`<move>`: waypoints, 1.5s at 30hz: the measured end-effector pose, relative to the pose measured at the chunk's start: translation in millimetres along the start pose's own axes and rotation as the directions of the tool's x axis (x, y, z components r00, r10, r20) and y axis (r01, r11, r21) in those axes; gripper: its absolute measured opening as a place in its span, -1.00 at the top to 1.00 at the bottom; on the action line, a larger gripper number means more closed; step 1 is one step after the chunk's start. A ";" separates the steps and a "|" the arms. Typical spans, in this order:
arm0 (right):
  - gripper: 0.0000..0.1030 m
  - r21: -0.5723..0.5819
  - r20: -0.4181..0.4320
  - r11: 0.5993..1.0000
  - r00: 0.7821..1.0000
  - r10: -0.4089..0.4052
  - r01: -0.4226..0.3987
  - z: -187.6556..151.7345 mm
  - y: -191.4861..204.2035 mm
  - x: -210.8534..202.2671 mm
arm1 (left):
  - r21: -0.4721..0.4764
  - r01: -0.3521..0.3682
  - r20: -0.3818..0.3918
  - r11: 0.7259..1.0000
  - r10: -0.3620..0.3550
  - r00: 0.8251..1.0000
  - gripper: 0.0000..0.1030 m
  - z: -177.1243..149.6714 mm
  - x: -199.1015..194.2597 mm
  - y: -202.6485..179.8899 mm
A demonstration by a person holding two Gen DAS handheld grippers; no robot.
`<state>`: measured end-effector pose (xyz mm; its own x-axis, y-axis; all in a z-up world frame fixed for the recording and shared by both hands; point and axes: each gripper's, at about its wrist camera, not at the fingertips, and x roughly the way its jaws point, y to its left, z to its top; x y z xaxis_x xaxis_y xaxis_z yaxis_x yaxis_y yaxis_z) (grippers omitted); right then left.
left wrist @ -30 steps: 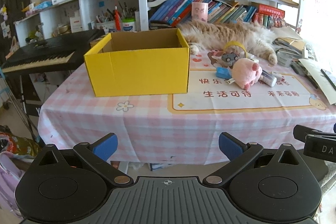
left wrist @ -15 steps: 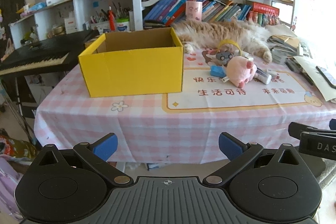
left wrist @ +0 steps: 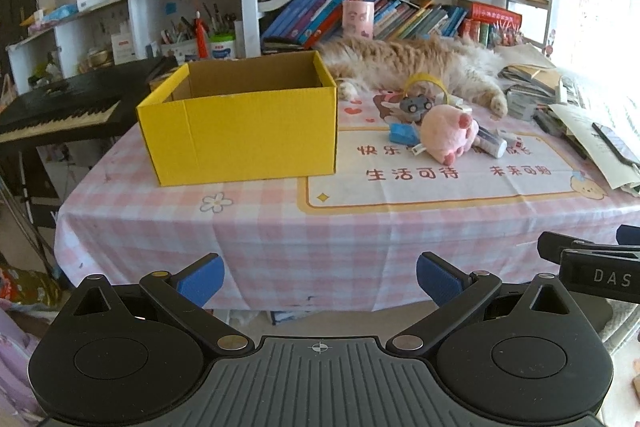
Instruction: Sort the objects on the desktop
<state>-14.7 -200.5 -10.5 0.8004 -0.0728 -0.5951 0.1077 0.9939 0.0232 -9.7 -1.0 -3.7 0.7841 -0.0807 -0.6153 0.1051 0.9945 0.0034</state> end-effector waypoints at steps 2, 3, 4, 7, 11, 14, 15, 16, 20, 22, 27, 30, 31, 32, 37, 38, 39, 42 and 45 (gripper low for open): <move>-0.99 0.002 0.002 1.000 1.000 0.008 -0.008 0.2 0.0 0.7 | -0.004 0.002 0.001 1.000 -0.002 1.000 -1.00 0.2 0.6 1.4; -0.99 0.005 0.005 1.000 1.000 0.016 -0.016 0.4 -0.1 1.2 | -0.004 0.002 0.002 1.000 -0.002 1.000 -1.00 0.7 1.0 2.2; -0.99 0.006 0.007 1.000 1.000 0.021 -0.021 0.4 0.2 1.6 | -0.004 0.003 0.004 1.000 -0.003 1.000 -1.00 1.0 1.2 2.7; -0.99 0.001 0.010 1.000 1.000 0.018 -0.018 2.0 3.2 3.5 | 0.002 0.005 0.011 1.000 -0.005 1.000 -1.00 1.8 1.2 4.3; -1.00 0.005 0.009 1.000 1.000 0.024 -0.024 3.2 4.8 3.9 | 0.009 0.002 0.023 1.000 -0.002 1.000 -1.00 2.5 -0.2 7.7; -1.00 0.016 0.001 0.999 0.999 0.048 -0.048 5.7 7.6 6.9 | 0.007 -0.007 0.025 1.000 0.007 1.000 -1.00 2.8 -0.2 12.5; -1.00 0.022 -0.002 0.998 0.998 0.057 -0.057 6.3 8.2 7.8 | 0.005 -0.010 0.025 1.000 0.010 1.000 -1.00 3.4 -0.3 14.2; -1.00 0.024 -0.004 0.998 0.998 0.061 -0.060 7.2 9.5 8.3 | 0.003 -0.015 0.028 1.000 0.015 1.000 -1.00 3.6 -0.6 16.2; -1.00 0.043 -0.004 0.996 0.997 0.080 -0.079 7.7 13.4 10.7 | 0.001 -0.027 0.031 1.000 0.027 0.999 -1.00 4.2 -0.4 20.8; -1.00 0.058 -0.002 0.994 0.996 0.088 -0.088 8.7 12.9 12.8 | 0.001 -0.033 0.033 0.999 0.033 0.999 -1.00 4.7 0.2 21.8; -1.00 0.053 -0.017 0.996 0.998 0.068 -0.067 11.1 15.5 20.2 | -0.009 -0.041 0.024 0.999 0.041 0.999 -1.00 6.2 4.2 23.4; -1.00 0.037 -0.022 0.997 0.998 0.065 -0.064 11.3 15.6 23.3 | -0.011 -0.034 0.010 0.999 0.034 0.999 -1.00 7.4 9.4 22.3; -1.00 0.034 -0.021 0.997 0.998 0.066 -0.065 11.5 15.3 24.3 | -0.011 -0.030 0.003 0.999 0.030 1.000 -1.00 7.8 12.0 21.3; -1.00 0.030 -0.021 0.997 0.998 0.066 -0.066 11.9 14.6 25.5 | -0.012 -0.027 0.000 1.000 0.027 1.000 -1.00 7.8 13.7 20.4; -1.00 -0.019 -0.031 0.999 0.999 0.031 -0.032 13.5 12.5 35.3 | -0.013 -0.005 -0.011 1.000 0.004 1.000 -1.00 15.0 27.0 8.8; -1.00 -0.024 -0.031 0.999 0.999 0.031 -0.032 15.4 10.3 37.8 | -0.010 -0.002 -0.010 1.000 0.002 1.000 -1.00 17.1 29.8 5.9; -1.00 -0.023 -0.030 0.999 0.999 0.034 -0.035 17.7 7.8 40.4 | -0.002 -0.001 -0.011 1.000 0.000 1.000 -1.00 19.7 33.2 1.8; -1.00 -0.008 -0.033 0.999 0.998 0.046 -0.046 26.1 -2.3 49.6 | 0.006 0.009 -0.013 1.000 -0.008 1.000 -1.00 26.6 42.3 -8.6; -1.00 -0.016 -0.045 0.999 0.998 0.049 -0.050 34.2 -9.9 59.3 | 0.012 0.023 -0.028 1.000 -0.023 0.999 -1.00 32.7 54.4 -19.9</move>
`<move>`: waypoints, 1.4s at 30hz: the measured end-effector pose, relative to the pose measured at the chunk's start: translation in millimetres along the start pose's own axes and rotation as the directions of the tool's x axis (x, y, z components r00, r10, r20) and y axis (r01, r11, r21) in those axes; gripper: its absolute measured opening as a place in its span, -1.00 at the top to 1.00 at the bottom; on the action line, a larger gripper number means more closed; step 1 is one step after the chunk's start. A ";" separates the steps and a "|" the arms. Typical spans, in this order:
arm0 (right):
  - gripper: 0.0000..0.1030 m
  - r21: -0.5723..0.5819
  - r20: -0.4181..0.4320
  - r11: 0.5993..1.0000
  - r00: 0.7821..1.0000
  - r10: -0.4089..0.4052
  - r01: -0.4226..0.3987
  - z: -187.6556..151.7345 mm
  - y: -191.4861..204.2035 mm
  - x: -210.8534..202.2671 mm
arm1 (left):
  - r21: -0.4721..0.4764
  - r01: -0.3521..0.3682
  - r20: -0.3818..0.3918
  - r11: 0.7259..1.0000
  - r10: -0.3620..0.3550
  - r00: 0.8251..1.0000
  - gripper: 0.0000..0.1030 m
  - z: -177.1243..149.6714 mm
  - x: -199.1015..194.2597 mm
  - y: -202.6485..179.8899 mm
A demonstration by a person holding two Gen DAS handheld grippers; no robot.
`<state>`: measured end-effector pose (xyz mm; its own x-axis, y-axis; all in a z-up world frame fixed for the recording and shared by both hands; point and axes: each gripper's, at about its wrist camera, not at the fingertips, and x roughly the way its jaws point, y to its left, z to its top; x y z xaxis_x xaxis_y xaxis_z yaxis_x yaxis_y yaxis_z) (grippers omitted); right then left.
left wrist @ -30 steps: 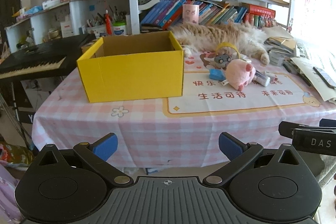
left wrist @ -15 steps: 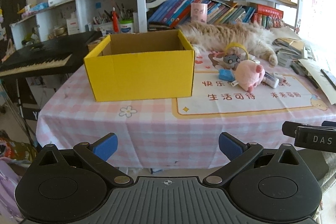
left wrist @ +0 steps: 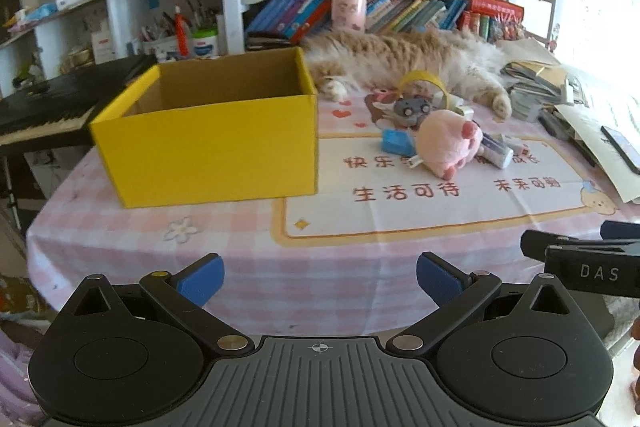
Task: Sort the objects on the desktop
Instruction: 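Move both tools toward the pink plush pig and spray bottle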
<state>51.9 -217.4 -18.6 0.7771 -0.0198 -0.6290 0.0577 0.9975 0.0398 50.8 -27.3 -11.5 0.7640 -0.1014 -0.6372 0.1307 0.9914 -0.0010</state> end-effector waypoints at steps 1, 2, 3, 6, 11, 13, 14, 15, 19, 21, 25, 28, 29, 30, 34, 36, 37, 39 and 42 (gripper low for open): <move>-1.00 -0.003 0.000 1.000 1.000 0.000 0.000 2.7 -3.1 2.5 | 0.002 0.004 -0.002 1.000 -0.004 1.000 -1.00 2.1 3.7 -3.8; -1.00 -0.005 0.001 1.000 1.000 0.001 -0.001 5.3 -6.1 4.7 | 0.004 0.006 -0.004 1.000 -0.006 1.000 -1.00 4.0 6.6 -6.9; -1.00 -0.008 0.000 1.000 1.000 0.002 -0.002 7.8 -9.0 7.6 | 0.005 0.009 -0.005 1.000 -0.009 1.000 -1.00 6.0 10.2 -10.4; -0.99 -0.017 -0.014 1.000 1.000 0.004 -0.004 14.9 -18.1 16.8 | 0.013 0.021 -0.014 1.000 -0.021 1.000 -1.00 13.3 21.8 -21.5; -0.99 -0.012 -0.016 1.000 1.000 0.012 -0.013 27.0 -35.1 28.8 | 0.047 0.042 -0.028 0.998 -0.041 0.999 -1.00 25.1 38.2 -41.4; -0.99 -0.007 -0.016 1.000 1.000 0.010 -0.010 32.2 -42.1 33.3 | 0.058 0.049 -0.030 0.997 -0.047 0.998 -1.00 30.8 43.6 -49.4; -0.99 -0.007 -0.016 1.000 1.000 0.007 -0.007 34.9 -45.4 35.6 | 0.060 0.051 -0.031 0.997 -0.049 0.998 -1.00 33.7 45.8 -52.6; -0.99 -0.008 -0.017 1.000 1.000 0.002 -0.002 37.2 -48.8 38.0 | 0.062 0.053 -0.031 0.997 -0.051 0.998 -1.00 36.7 48.4 -56.1; -0.99 -0.002 -0.015 1.000 1.000 -0.014 0.014 46.7 -64.3 46.5 | 0.062 0.052 -0.032 0.997 -0.050 0.998 -1.00 48.4 58.6 -69.6; -0.99 0.004 -0.014 1.000 1.000 -0.017 0.017 52.2 -72.8 51.0 | 0.062 0.051 -0.033 0.997 -0.049 0.998 -1.00 54.1 63.7 -75.7; -0.99 0.019 -0.010 1.000 1.000 -0.015 0.015 62.5 -89.5 60.1 | 0.063 0.043 -0.030 0.997 -0.041 0.999 -1.00 64.2 73.0 -88.5; -0.99 0.020 -0.008 1.000 1.000 0.000 0.000 70.1 -100.3 67.6 | 0.063 0.036 -0.032 0.997 -0.034 0.999 -1.00 71.1 81.0 -98.1; -0.99 0.020 -0.007 1.000 1.000 0.005 -0.004 72.6 -103.1 70.1 | 0.062 0.034 -0.031 0.998 -0.032 0.999 -1.00 73.0 83.4 -100.9; -0.99 0.019 -0.005 1.000 1.000 0.011 -0.010 74.7 -106.0 72.5 | 0.059 0.032 -0.031 0.998 -0.030 0.999 -1.00 75.2 86.4 -104.2; -0.95 0.014 -0.013 0.999 0.999 0.045 -0.045 83.5 -118.0 84.9 | 0.050 0.031 -0.048 0.998 -0.029 0.998 -1.00 81.3 99.3 -115.8; -0.95 0.019 -0.023 0.999 0.998 0.050 -0.050 86.7 -125.1 90.9 | 0.045 0.032 -0.057 0.998 -0.029 0.998 -1.00 84.3 104.8 -120.4; -0.95 0.022 -0.025 0.999 0.998 0.049 -0.048 88.4 -129.0 93.6 | 0.042 0.031 -0.060 0.999 -0.028 0.998 -1.00 85.8 107.7 -123.0; -0.95 0.031 -0.026 0.998 0.999 0.046 -0.045 91.6 -136.6 98.5 | 0.038 0.028 -0.061 0.999 -0.026 0.998 -1.00 88.2 111.9 -127.9; -0.96 0.034 -0.040 0.999 0.998 0.041 -0.040 95.4 -144.8 107.2 | 0.040 0.023 -0.060 0.999 -0.020 0.998 -1.00 91.3 116.9 -134.4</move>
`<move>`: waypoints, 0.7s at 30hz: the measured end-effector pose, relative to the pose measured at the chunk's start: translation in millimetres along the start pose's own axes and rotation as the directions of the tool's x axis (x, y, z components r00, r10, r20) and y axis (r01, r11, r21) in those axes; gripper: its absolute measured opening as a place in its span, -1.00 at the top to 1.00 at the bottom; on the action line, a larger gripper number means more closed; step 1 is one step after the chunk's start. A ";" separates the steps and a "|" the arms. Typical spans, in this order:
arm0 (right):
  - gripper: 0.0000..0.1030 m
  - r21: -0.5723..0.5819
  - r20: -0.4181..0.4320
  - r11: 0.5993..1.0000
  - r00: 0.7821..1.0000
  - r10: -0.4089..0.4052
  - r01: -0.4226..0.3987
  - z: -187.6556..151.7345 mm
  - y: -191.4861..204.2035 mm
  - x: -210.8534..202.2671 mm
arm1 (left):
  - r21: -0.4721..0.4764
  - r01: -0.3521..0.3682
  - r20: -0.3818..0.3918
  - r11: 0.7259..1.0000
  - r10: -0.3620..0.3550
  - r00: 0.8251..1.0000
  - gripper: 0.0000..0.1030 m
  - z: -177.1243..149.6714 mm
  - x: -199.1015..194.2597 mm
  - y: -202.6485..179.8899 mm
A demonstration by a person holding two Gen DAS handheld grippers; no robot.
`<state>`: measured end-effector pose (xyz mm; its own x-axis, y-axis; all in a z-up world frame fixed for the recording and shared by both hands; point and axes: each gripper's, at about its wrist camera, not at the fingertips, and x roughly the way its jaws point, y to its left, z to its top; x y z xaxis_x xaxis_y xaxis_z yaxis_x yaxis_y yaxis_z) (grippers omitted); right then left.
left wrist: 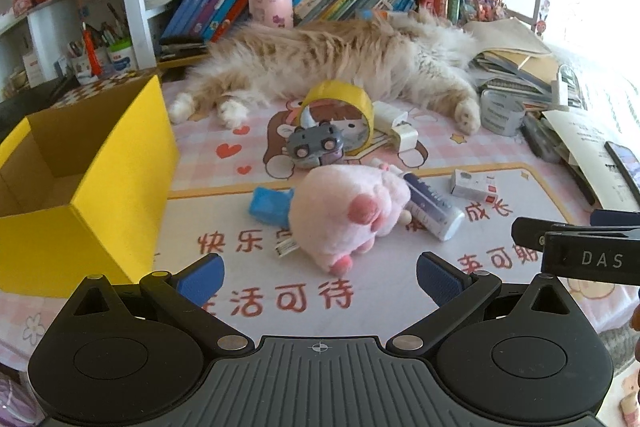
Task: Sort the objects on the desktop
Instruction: 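Move both tools toward the pink plush pig and spray bottle, then grasp the pink plush pig with the left tool while the right tool grasps the spray bottle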
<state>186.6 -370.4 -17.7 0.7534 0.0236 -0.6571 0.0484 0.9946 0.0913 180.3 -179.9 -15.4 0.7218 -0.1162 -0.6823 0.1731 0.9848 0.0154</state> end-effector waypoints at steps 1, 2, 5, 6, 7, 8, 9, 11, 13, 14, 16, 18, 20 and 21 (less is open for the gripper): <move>-0.96 0.000 -0.005 1.000 1.000 0.003 -0.003 1.6 -2.4 2.9 | 0.002 -0.002 -0.001 1.000 0.002 1.000 -1.00 1.3 1.9 -2.0; -0.97 0.001 -0.009 1.000 1.000 0.008 -0.008 2.5 -4.0 5.3 | 0.005 -0.003 -0.002 1.000 0.003 1.000 -1.00 2.6 3.4 -3.9; -1.00 -0.010 -0.029 1.000 0.999 0.021 -0.021 6.3 -6.7 14.1 | 0.021 -0.007 -0.016 1.000 0.008 1.000 -1.00 6.3 9.9 -8.9; -1.00 -0.018 -0.035 1.000 0.999 0.023 -0.024 7.6 -6.3 16.8 | 0.025 -0.009 -0.022 1.000 0.009 1.000 -1.00 7.4 12.1 -10.0; -1.00 -0.029 -0.040 0.999 0.999 0.027 -0.028 9.1 -5.7 19.7 | 0.031 -0.009 -0.029 0.999 0.010 1.000 -1.00 8.6 14.8 -11.6; -1.00 -0.038 -0.042 0.999 0.999 0.032 -0.034 10.3 -5.2 21.6 | 0.034 -0.007 -0.033 0.999 0.008 0.999 -1.00 9.6 17.1 -13.0; -1.00 -0.044 -0.042 0.998 0.998 0.039 -0.041 12.0 -5.7 23.4 | 0.036 -0.003 -0.038 0.999 0.005 0.999 -1.00 10.6 19.4 -14.3; -0.99 -0.051 -0.034 0.997 0.998 0.054 -0.056 15.2 -7.0 25.9 | 0.039 0.009 -0.045 0.999 -0.007 0.999 -1.00 12.4 23.2 -15.8; -0.99 -0.048 -0.029 0.997 0.998 0.055 -0.056 18.7 -9.2 29.1 | 0.043 0.024 -0.049 0.999 -0.021 0.999 -1.00 14.8 27.8 -17.5; -0.98 -0.044 -0.028 0.997 0.998 0.060 -0.061 20.4 -10.6 30.9 | 0.044 0.025 -0.046 0.999 -0.023 0.999 -1.00 15.9 29.9 -18.3; -0.94 -0.040 -0.029 0.996 0.997 0.074 -0.075 23.6 -13.0 34.5 | 0.052 0.019 -0.036 0.998 -0.017 0.999 -0.99 18.3 36.3 -19.8; -0.77 -0.048 -0.029 0.995 0.996 0.085 -0.086 26.6 -13.4 37.6 | 0.061 0.006 -0.032 0.998 -0.004 0.999 -0.99 20.0 43.4 -20.8; -0.59 -0.062 -0.030 0.993 0.995 0.099 -0.100 29.6 -12.9 40.8 | 0.068 0.005 -0.048 0.998 -0.002 0.999 -0.97 22.2 53.7 -21.5; -0.51 -0.071 -0.033 0.992 0.994 0.103 -0.105 30.8 -11.8 42.5 | 0.070 0.008 -0.053 0.998 -0.004 0.999 -0.96 23.0 57.3 -21.6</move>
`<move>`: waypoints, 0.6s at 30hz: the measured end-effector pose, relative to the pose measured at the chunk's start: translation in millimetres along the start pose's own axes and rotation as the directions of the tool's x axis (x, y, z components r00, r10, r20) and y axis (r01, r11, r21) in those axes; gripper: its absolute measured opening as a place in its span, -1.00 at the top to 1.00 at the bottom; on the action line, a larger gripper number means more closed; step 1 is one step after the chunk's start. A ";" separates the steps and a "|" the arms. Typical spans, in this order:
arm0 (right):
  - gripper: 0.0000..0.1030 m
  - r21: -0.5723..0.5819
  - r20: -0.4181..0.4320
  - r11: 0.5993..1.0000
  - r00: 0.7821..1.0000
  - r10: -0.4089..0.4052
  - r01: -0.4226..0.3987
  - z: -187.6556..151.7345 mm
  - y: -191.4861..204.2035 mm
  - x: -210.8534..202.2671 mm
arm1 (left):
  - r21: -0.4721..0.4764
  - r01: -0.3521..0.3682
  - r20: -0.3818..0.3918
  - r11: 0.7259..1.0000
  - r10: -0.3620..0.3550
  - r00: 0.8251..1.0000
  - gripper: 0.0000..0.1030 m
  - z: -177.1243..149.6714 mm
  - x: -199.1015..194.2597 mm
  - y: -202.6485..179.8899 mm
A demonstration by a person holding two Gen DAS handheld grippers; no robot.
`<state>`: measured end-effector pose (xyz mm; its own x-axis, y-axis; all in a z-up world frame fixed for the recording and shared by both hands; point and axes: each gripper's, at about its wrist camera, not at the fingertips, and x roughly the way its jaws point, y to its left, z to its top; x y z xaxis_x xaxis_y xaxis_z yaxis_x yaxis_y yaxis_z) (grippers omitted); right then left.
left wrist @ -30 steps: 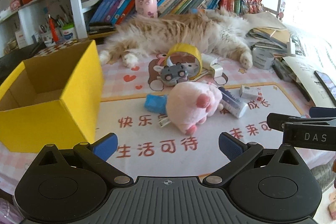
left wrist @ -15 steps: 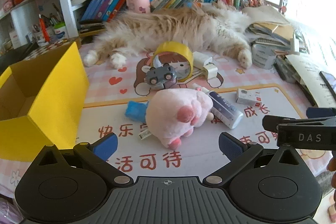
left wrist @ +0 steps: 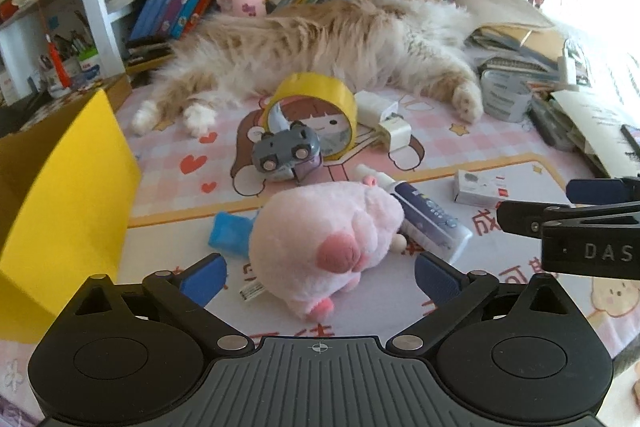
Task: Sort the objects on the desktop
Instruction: 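Grasp the pink plush pig with the left tool while the right tool grasps the spray bottle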
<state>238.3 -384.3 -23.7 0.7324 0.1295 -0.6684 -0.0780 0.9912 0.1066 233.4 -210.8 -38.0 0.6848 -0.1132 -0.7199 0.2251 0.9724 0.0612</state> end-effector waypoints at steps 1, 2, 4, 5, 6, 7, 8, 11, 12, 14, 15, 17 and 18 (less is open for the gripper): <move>-0.46 -0.009 -0.003 1.000 1.000 0.006 -0.006 1.1 0.5 2.1 | 0.004 0.002 -0.003 1.000 -0.002 1.000 -0.95 1.0 4.4 -0.2; -0.34 -0.016 -0.006 1.000 1.000 0.012 -0.013 1.9 1.0 3.8 | 0.006 0.004 -0.005 1.000 -0.004 1.000 -0.89 2.3 8.4 -0.5; -0.27 -0.030 -0.015 0.999 1.000 0.027 -0.028 3.4 2.1 7.6 | 0.009 0.008 -0.009 1.000 -0.008 1.000 -0.80 4.7 16.7 -0.1; -0.27 -0.036 -0.019 0.999 0.999 0.029 -0.030 3.9 2.6 9.4 | 0.010 0.005 -0.010 1.000 -0.005 1.000 -0.76 5.9 20.2 0.2; -0.27 -0.041 -0.022 0.999 0.999 0.031 -0.032 4.4 3.2 10.9 | 0.012 0.003 -0.009 1.000 -0.003 1.000 -0.76 7.5 23.6 0.3; -0.27 -0.045 -0.025 0.998 0.999 0.035 -0.036 5.1 3.6 12.6 | 0.017 0.002 -0.006 1.000 -0.002 1.000 -0.75 9.0 27.2 0.2; -0.27 -0.048 -0.028 0.998 0.999 0.041 -0.042 5.8 4.0 14.3 | 0.024 0.002 -0.004 1.000 -0.002 1.000 -0.75 9.8 29.3 -0.3; -0.27 -0.050 -0.041 0.997 0.997 0.062 -0.064 7.2 4.7 19.4 | 0.056 0.016 0.002 0.998 -0.016 1.000 -0.75 11.9 36.4 -2.2; -0.27 -0.050 -0.047 0.996 0.996 0.069 -0.072 7.9 5.1 21.5 | 0.072 0.021 0.000 0.997 -0.021 1.000 -0.75 11.8 39.8 -3.3; -0.27 -0.052 -0.060 0.995 0.994 0.087 -0.090 9.6 6.8 25.8 | 0.104 0.029 -0.012 0.994 -0.028 1.000 -0.74 8.6 47.7 -5.2; -0.27 -0.055 -0.066 0.994 0.993 0.094 -0.097 10.9 8.3 27.8 | 0.110 0.036 -0.017 0.993 -0.035 0.999 -0.70 7.0 50.2 -5.3; -0.27 -0.068 -0.076 0.991 0.991 0.109 -0.114 13.2 11.4 31.4 | 0.107 0.042 -0.012 0.993 -0.041 0.999 -0.59 6.4 48.3 -4.5; -0.24 -0.075 -0.081 0.990 0.990 0.114 -0.120 14.5 13.0 33.2 | 0.098 0.047 -0.015 0.994 -0.046 0.999 -0.55 6.9 45.6 -3.5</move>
<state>271.4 -367.5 -33.8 0.6616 0.2433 -0.7093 -0.2156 0.9677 0.1308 268.6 -220.8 -66.2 0.6630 -0.1548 -0.7324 0.3240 0.9414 0.0943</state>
